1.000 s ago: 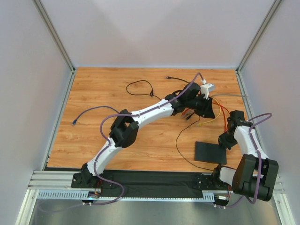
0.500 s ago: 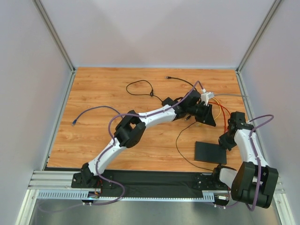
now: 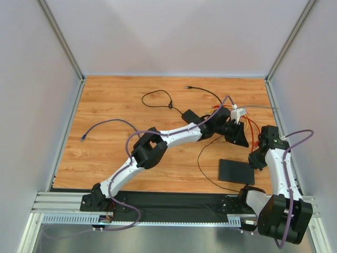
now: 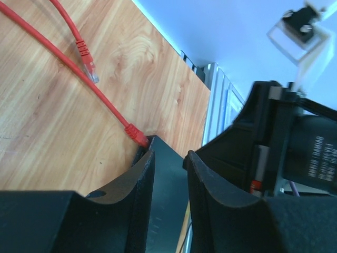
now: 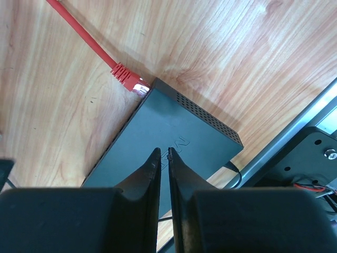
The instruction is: Pull the plug from the switch port
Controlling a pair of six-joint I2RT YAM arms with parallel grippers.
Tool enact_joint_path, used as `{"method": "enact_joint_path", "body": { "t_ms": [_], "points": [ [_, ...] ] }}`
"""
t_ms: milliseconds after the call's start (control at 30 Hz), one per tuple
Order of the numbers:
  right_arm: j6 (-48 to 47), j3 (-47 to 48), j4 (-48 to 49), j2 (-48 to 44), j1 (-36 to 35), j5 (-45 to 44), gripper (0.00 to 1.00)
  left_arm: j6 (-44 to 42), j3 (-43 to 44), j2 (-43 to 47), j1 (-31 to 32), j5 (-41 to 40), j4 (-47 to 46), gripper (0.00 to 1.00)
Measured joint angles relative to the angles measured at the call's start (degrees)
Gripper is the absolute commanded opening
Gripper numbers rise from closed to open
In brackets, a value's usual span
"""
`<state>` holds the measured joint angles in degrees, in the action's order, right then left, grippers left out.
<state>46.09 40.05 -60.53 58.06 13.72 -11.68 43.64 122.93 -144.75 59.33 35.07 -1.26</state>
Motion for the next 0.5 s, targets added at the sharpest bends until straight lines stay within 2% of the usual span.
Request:
{"method": "enact_joint_path", "body": {
  "t_ms": [500],
  "points": [
    [2.34,-2.73,0.81,3.48,1.81,0.31,0.10,6.29,4.52,-10.14,1.81,-4.55,-0.02,0.38]
  ]
}}
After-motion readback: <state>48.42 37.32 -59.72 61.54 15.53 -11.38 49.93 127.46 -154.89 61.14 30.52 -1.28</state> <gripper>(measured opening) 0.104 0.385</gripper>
